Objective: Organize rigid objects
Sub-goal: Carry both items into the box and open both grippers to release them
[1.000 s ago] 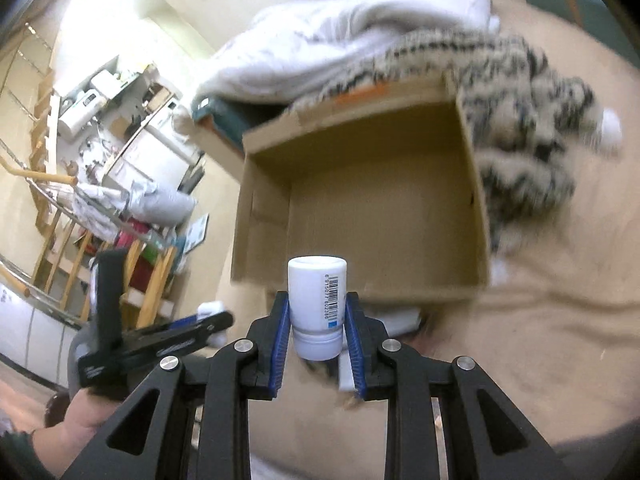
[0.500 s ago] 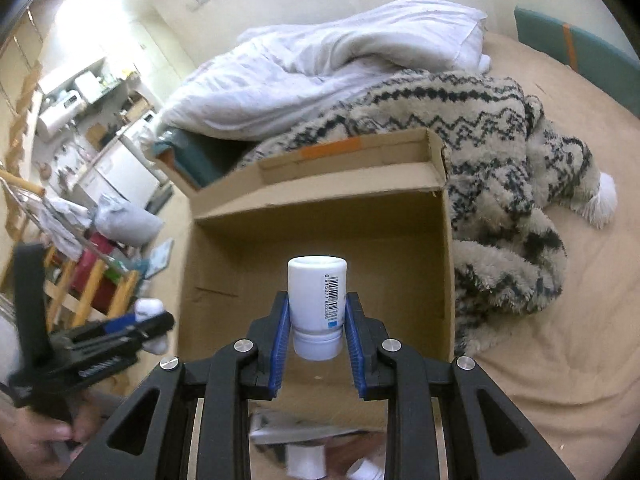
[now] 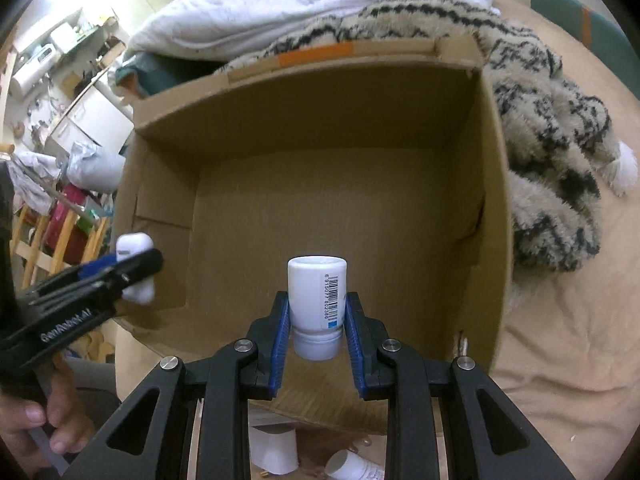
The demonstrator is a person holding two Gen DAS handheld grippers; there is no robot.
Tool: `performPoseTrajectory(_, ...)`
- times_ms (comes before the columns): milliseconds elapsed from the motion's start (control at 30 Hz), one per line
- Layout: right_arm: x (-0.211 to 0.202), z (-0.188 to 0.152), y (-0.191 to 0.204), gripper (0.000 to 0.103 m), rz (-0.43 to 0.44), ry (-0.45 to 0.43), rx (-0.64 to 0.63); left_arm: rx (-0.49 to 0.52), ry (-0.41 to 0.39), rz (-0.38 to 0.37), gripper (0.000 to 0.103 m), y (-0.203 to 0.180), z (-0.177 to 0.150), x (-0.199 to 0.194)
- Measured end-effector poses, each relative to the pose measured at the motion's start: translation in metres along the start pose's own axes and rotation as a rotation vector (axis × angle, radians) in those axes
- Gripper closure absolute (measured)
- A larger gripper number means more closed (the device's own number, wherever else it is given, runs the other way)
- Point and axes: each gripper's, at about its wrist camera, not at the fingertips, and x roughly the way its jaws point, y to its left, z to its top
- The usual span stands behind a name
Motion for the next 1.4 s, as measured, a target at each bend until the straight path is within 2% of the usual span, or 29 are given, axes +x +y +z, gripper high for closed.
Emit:
performPoseTrajectory(400,0.019,-0.004,-0.005,0.075,-0.032,0.078,0.010,0.036,0.046,-0.005,0.063,-0.008,-0.006,0.013)
performPoseTrajectory(700,0.018,0.001,-0.006,0.075,-0.028,0.058,0.032,0.046,0.056,0.016,0.063,-0.009,-0.007,0.017)
performPoseTrajectory(867,0.010,0.004,-0.008,0.074,0.003,0.019,0.050,0.064,0.019,0.022,0.063,-0.012,-0.006,0.010)
performPoseTrajectory(933,0.005,0.006,-0.009,0.068,0.024,-0.007,0.056,0.078,0.007,0.023,0.062,-0.015,-0.005,0.007)
performPoseTrajectory(967,0.002,0.007,-0.009,0.051,0.029,-0.021,0.056,0.084,0.003,0.021,0.061,-0.016,-0.005,0.006)
performPoseTrajectory(1000,-0.002,0.007,-0.009,0.030,0.036,-0.039,0.057,0.089,0.002,0.017,0.059,-0.017,-0.005,0.005)
performPoseTrajectory(1067,-0.009,0.009,-0.007,0.025,0.044,-0.063,0.057,0.087,0.002,0.002,0.042,-0.018,-0.004,0.003)
performPoseTrajectory(1133,-0.010,0.010,-0.006,0.025,0.048,-0.071,0.055,0.082,-0.013,-0.008,0.037,-0.018,-0.003,-0.001)
performPoseTrajectory(1267,-0.012,0.011,-0.007,0.014,0.058,-0.087,0.065,0.087,-0.041,-0.004,0.035,-0.020,-0.001,-0.006)
performPoseTrajectory(1400,-0.015,0.010,-0.009,0.010,0.058,-0.090,0.068,0.076,-0.042,0.002,0.035,-0.018,0.001,-0.007)
